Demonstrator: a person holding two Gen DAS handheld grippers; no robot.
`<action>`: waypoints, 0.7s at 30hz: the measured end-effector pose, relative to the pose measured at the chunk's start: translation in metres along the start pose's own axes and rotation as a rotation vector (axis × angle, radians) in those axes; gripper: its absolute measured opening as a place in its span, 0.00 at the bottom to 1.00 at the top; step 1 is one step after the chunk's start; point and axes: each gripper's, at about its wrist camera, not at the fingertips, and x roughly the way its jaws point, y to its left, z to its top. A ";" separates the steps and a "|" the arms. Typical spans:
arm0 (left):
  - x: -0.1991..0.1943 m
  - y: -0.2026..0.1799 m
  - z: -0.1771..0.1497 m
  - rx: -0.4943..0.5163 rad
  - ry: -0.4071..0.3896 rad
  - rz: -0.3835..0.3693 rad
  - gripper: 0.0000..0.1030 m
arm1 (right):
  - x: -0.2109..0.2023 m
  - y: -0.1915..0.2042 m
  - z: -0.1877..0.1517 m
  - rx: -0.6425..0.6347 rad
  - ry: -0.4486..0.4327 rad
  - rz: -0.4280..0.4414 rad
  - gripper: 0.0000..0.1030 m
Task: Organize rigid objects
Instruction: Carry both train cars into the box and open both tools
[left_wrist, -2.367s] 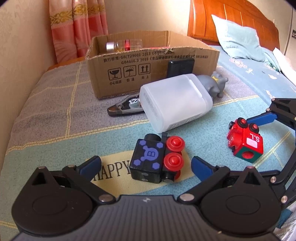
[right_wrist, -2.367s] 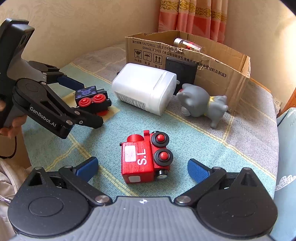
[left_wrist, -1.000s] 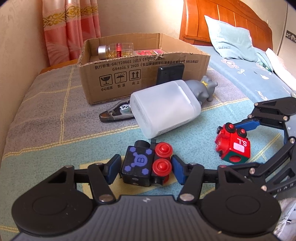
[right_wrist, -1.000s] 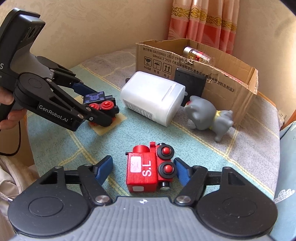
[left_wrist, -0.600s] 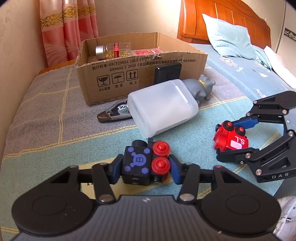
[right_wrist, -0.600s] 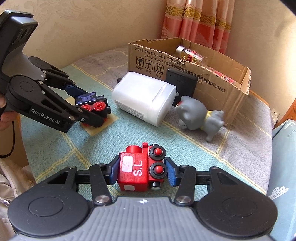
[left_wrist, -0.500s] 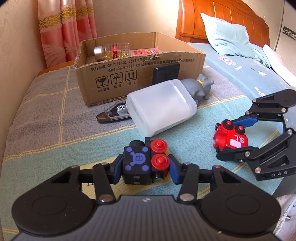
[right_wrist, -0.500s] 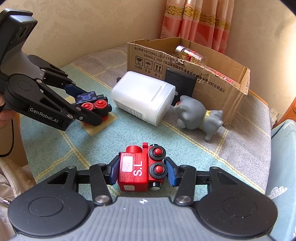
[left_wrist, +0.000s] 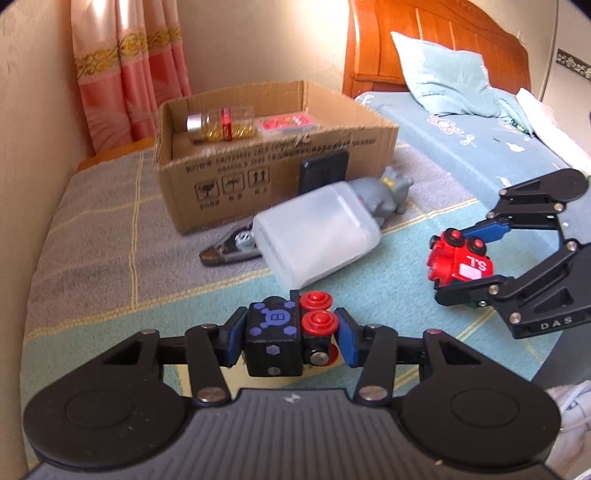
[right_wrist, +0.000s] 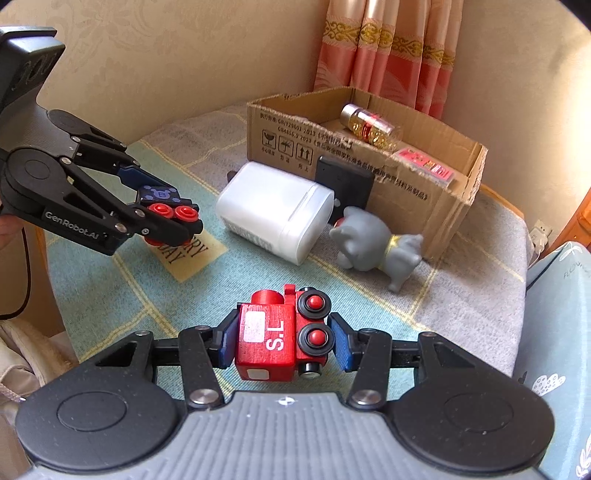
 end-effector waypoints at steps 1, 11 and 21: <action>-0.003 -0.001 0.002 0.005 -0.006 0.000 0.47 | -0.001 -0.001 0.002 -0.002 -0.002 -0.002 0.53; -0.018 0.002 0.038 0.045 -0.060 -0.023 0.47 | -0.017 -0.014 0.019 -0.010 -0.054 -0.020 0.53; -0.008 0.017 0.116 0.139 -0.155 0.026 0.47 | -0.022 -0.036 0.050 -0.030 -0.114 -0.064 0.53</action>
